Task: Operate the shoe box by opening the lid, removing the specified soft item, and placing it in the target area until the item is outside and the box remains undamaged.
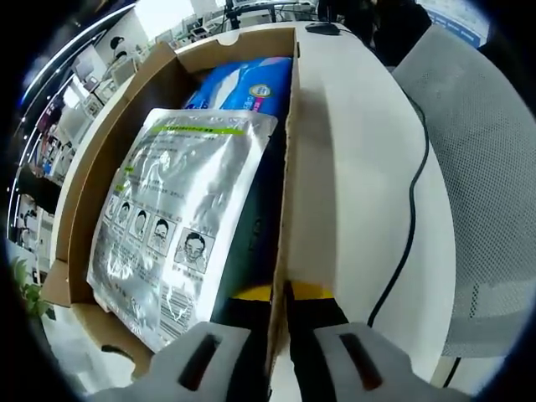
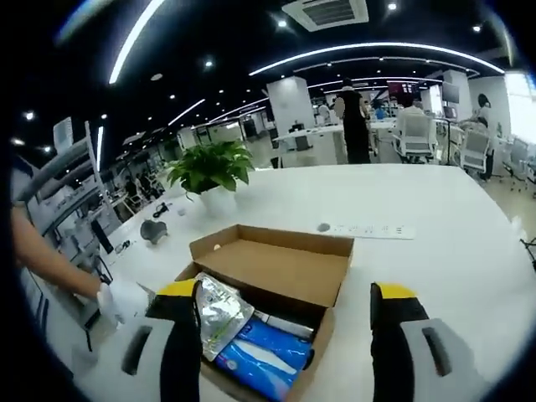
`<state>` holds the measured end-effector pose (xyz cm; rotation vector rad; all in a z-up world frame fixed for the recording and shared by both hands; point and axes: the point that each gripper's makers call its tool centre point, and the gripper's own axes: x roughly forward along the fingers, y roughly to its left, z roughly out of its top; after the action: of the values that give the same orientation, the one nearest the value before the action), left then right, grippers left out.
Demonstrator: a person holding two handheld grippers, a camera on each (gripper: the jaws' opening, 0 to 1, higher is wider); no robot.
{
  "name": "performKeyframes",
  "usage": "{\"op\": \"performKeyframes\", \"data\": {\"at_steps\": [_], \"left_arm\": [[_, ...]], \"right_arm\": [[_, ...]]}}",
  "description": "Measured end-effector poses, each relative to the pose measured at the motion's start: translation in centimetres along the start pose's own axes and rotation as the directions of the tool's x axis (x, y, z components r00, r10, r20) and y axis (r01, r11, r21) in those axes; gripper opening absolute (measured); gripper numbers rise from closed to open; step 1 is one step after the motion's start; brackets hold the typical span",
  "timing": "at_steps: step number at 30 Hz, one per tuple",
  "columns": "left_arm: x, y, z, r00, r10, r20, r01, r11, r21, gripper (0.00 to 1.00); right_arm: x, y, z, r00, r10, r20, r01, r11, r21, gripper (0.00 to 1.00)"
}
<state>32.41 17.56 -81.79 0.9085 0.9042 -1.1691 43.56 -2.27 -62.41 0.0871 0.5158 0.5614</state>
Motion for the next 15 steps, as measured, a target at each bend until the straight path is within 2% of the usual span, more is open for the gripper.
{"op": "performKeyframes", "data": {"at_steps": [3, 5, 10, 11, 15], "left_arm": [[0.0, 0.0, 0.0, 1.000, 0.000, 0.000, 0.000, 1.000, 0.001, 0.03], [0.0, 0.0, 0.0, 1.000, 0.000, 0.000, 0.000, 1.000, 0.001, 0.03], [0.0, 0.0, 0.0, 1.000, -0.002, -0.001, 0.002, 1.000, -0.001, 0.03], [0.0, 0.0, -0.1, 1.000, -0.001, -0.001, 0.001, 1.000, 0.000, 0.03], [0.0, 0.0, -0.1, 1.000, 0.000, 0.000, 0.000, 1.000, 0.002, 0.03]], "right_arm": [[0.0, 0.7, -0.9, 0.999, 0.027, -0.042, -0.026, 1.000, 0.003, 0.77], [0.0, 1.3, -1.1, 0.997, 0.053, -0.049, -0.051, 0.998, 0.045, 0.69], [0.4, 2.0, -2.0, 0.993, 0.096, -0.063, -0.088, 0.989, 0.122, 0.63], [0.4, 2.7, -2.4, 0.988, 0.135, -0.072, -0.120, 0.977, 0.178, 0.60], [0.5, 3.3, -3.2, 0.978, 0.198, -0.068, -0.169, 0.938, 0.302, 0.54]]}}
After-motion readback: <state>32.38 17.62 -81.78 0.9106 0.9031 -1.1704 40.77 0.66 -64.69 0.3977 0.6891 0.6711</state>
